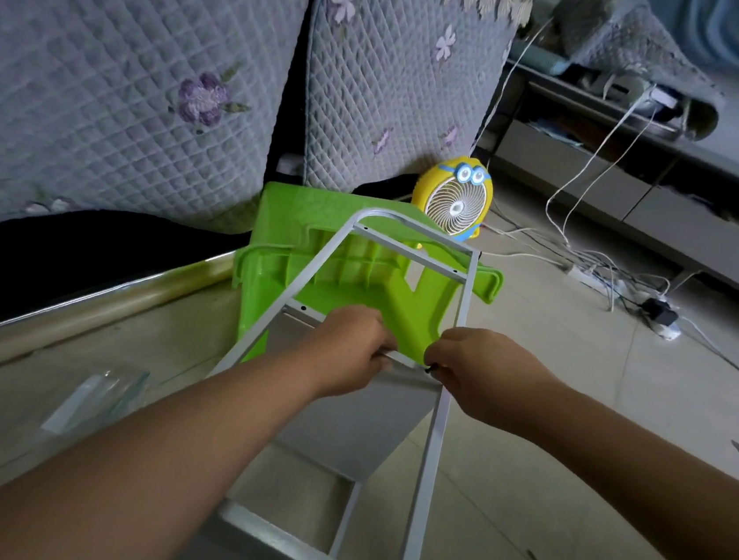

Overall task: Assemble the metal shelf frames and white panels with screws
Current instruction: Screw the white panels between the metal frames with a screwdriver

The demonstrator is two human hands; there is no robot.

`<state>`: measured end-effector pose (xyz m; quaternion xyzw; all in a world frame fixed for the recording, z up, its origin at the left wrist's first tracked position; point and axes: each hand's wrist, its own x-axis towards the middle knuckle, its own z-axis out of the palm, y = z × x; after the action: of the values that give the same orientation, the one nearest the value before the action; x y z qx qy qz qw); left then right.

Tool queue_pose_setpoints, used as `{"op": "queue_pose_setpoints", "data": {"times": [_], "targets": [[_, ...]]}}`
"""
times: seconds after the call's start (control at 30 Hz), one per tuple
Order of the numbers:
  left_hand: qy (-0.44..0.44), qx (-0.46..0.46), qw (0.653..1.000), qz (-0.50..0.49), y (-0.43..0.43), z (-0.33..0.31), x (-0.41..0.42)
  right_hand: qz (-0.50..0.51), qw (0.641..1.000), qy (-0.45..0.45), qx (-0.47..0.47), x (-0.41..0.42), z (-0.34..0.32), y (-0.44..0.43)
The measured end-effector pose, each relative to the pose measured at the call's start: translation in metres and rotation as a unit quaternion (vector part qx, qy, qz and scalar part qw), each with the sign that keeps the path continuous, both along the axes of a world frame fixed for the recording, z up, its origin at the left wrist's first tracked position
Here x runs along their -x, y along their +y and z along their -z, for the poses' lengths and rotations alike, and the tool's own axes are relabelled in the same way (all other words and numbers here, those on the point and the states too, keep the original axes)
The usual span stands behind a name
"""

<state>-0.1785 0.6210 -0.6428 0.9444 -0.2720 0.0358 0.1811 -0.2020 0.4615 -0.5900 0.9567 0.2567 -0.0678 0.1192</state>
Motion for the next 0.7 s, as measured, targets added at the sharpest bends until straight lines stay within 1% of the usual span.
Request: {"op": "queue_pose_setpoints", "data": {"times": [0.2,0.3,0.47,0.63,0.7], "targets": [[0.0,-0.011,1.0,0.0,-0.001,-0.001,-0.002,-0.063,0.995,-0.04,0.073,0.001,0.002,0.007],[0.002,-0.013,1.0,-0.002,-0.001,0.0,-0.002,-0.034,0.997,-0.034,0.065,0.002,0.003,0.01],[0.016,0.003,1.0,-0.006,-0.001,0.002,-0.002,0.073,0.997,-0.013,0.036,0.005,0.01,0.013],[0.019,-0.003,1.0,-0.007,-0.001,0.001,-0.001,0.07,0.997,-0.008,0.036,0.001,0.006,0.014],[0.017,-0.006,1.0,-0.005,0.0,-0.001,0.001,0.065,0.998,-0.001,0.02,-0.001,-0.002,0.01]]}}
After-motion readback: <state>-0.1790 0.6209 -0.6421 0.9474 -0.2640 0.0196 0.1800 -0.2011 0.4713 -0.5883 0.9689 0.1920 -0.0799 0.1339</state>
